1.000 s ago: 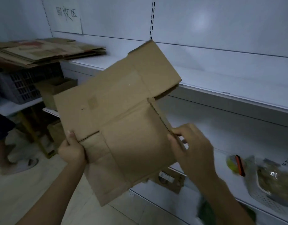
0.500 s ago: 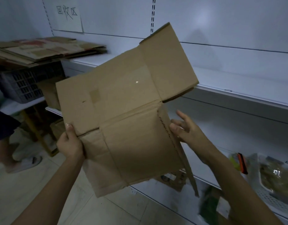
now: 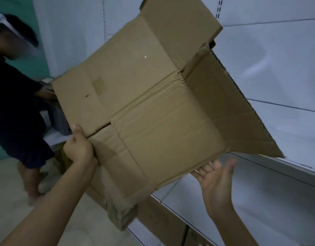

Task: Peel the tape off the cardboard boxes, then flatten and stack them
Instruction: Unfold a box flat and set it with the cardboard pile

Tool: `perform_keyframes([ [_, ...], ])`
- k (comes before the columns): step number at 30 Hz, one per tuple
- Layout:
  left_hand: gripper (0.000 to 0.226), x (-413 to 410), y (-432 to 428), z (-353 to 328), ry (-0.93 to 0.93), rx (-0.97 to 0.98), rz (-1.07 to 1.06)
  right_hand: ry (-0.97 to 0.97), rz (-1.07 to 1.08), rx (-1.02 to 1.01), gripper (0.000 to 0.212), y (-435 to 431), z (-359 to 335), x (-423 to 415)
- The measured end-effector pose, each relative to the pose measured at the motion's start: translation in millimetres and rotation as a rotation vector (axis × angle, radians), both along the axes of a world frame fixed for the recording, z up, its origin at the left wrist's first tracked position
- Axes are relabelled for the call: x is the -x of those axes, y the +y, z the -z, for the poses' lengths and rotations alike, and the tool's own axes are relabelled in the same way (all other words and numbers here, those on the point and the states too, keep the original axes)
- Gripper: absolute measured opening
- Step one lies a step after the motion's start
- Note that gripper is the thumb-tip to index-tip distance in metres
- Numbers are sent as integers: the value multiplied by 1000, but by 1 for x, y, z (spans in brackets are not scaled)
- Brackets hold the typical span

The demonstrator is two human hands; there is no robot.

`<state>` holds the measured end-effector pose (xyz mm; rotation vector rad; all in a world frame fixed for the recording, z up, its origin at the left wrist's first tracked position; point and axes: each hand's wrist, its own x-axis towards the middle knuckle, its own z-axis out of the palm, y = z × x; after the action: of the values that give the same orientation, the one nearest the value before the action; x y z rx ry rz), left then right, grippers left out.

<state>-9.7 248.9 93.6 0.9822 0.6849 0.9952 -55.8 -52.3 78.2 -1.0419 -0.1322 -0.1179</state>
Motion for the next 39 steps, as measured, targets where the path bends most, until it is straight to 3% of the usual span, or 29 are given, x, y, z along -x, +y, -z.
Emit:
perform_keyframes([
  [3, 43, -9, 26, -19, -25, -54, 20, -16, 229, 115, 33, 42, -26, -23],
  [6, 42, -18, 67, -32, -41, -154, 61, 45, 213, 56, 11, 77, -46, -57],
  [12, 36, -43, 158, -61, -33, -436, -33, 85, 154, 39, 5, 169, -76, -129],
  [21, 37, -104, 264, -75, 33, -385, -32, 142, -13, 198, 30, 272, -85, -215],
  [26, 36, -145, 295, -94, 53, -314, -48, 45, -52, 382, 29, 299, -119, -256],
  [34, 31, -220, 315, -91, 33, -284, 109, 88, 92, 317, 20, 332, -136, -353],
  [39, 21, -275, 343, -104, 93, -347, 339, 84, 151, 354, 12, 355, -143, -433],
])
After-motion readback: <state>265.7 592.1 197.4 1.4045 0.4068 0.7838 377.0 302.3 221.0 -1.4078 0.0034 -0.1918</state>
